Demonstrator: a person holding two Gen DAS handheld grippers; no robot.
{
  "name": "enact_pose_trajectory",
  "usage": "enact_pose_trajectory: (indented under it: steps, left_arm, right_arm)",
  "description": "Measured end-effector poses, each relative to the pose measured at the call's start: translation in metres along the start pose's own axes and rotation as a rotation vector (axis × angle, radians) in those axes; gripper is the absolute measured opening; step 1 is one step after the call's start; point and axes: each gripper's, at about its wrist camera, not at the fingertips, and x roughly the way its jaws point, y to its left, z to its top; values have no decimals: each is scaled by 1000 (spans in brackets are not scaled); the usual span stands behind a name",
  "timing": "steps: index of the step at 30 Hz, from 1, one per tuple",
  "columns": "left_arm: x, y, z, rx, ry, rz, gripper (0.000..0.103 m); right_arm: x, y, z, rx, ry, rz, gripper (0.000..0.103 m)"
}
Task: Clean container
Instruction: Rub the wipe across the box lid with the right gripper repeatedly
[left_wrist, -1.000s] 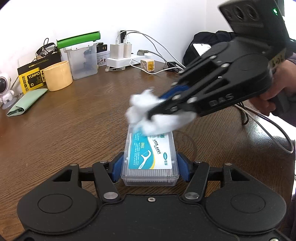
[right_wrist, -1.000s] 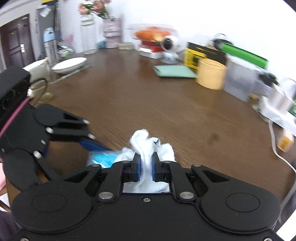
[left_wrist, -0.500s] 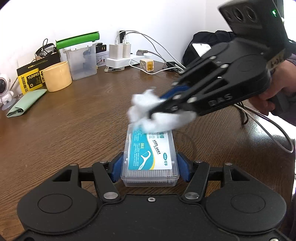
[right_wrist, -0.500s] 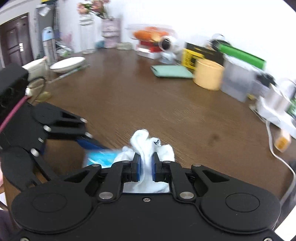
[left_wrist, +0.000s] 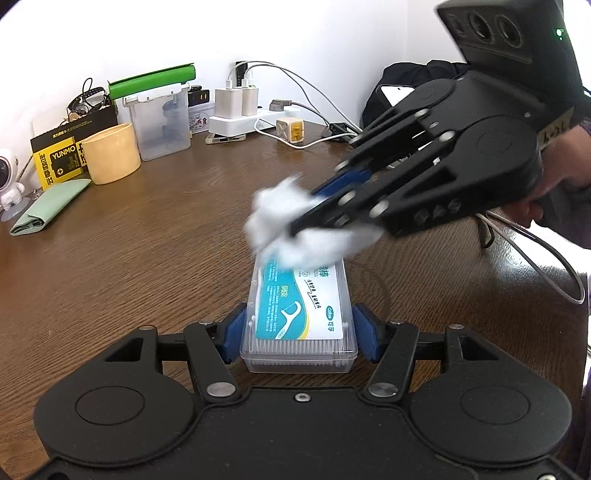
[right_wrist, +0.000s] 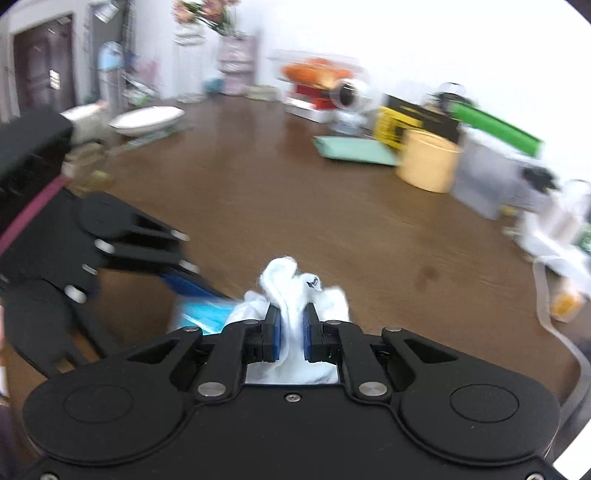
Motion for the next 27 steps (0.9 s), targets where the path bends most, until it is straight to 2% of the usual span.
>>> enact_pose_trajectory:
  steps: [2,6,8,10,14,15,17,20,22,24,27]
  left_arm:
    - [1,1,1,0,0,-4,59]
    - [1,1,1,2,1,-8,59]
    - [1,1,1,2,1,-7,59]
    - [1,-1,0,4,1,-4,59]
    - [0,-1,0,6,0,-3,59]
    - [0,-1,0,6,0,-4,59]
    - [0,0,0,5,1,-8,59]
    - [1,0,1,7,2,-11,59]
    - [1,0,1,6,2,-11,59]
    - [1,0,1,7,2,-8,59]
    - [1,-1,0,7,1,-5,59]
  right_arm:
    - [-10,-4,-6,13,13,3,12]
    - [-11,14,-5,35,5,163,11]
    - [-4,22,1,35,-12,208,11]
    - [4,22,7,25,-24,181,11]
    - [9,3,6,15,-11,-7,12]
    - [5,-2,3,23,-1,-23,12]
    - [-3,-7,-3,44,16,5,12]
    - [-7,4,-4,54,43,149,11]
    - [-4,16,2,49,24,226,11]
    - [1,23,9,39,2,236,11]
    - [8,15,9,31,2,139,11]
